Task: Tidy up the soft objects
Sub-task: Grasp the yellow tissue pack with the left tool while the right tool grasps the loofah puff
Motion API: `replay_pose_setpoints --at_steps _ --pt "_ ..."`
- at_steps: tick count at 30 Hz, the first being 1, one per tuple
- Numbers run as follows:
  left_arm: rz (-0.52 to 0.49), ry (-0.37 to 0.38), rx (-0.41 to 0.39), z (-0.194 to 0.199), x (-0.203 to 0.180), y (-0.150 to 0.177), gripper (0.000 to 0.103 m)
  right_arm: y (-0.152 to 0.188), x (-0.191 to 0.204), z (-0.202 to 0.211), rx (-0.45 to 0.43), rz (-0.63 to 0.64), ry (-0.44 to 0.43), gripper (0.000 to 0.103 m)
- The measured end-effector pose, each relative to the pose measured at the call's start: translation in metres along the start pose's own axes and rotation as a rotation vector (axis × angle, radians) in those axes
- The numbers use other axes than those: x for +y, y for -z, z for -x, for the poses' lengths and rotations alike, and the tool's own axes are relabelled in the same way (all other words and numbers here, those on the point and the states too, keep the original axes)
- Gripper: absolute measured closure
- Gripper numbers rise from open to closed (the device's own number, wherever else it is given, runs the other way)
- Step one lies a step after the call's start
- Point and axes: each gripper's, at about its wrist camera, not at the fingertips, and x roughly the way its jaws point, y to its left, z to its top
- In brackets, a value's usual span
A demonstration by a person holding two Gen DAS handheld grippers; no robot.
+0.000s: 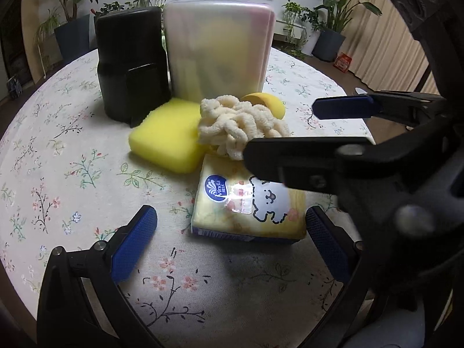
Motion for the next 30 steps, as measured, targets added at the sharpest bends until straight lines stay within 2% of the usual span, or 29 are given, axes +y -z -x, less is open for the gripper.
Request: replay_pose_setpoints --at_steps 10,13,17,25,30 --pt "0.009 0.009 0.002 -0.007 0.001 -0.004 0.0 -0.005 0.001 -0.021 0.042 0.01 -0.013 0.011" --pt "0.022 0.008 0.003 -0.006 0.004 -0.004 0.0 -0.006 0.004 -0.026 0.049 0.016 -0.017 0.015" --pt "0.043 0.007 0.001 -0.005 0.004 -0.004 0.0 -0.008 0.006 -0.036 0.07 0.016 -0.028 0.03" --pt "0.057 0.006 -0.002 -0.005 0.007 -0.001 0.0 -0.006 0.004 -0.037 0.071 0.0 -0.053 0.035" --pt "0.064 0.005 -0.003 -0.005 0.011 0.001 0.0 -0.006 0.005 -0.035 0.067 0.0 -0.074 0.05"
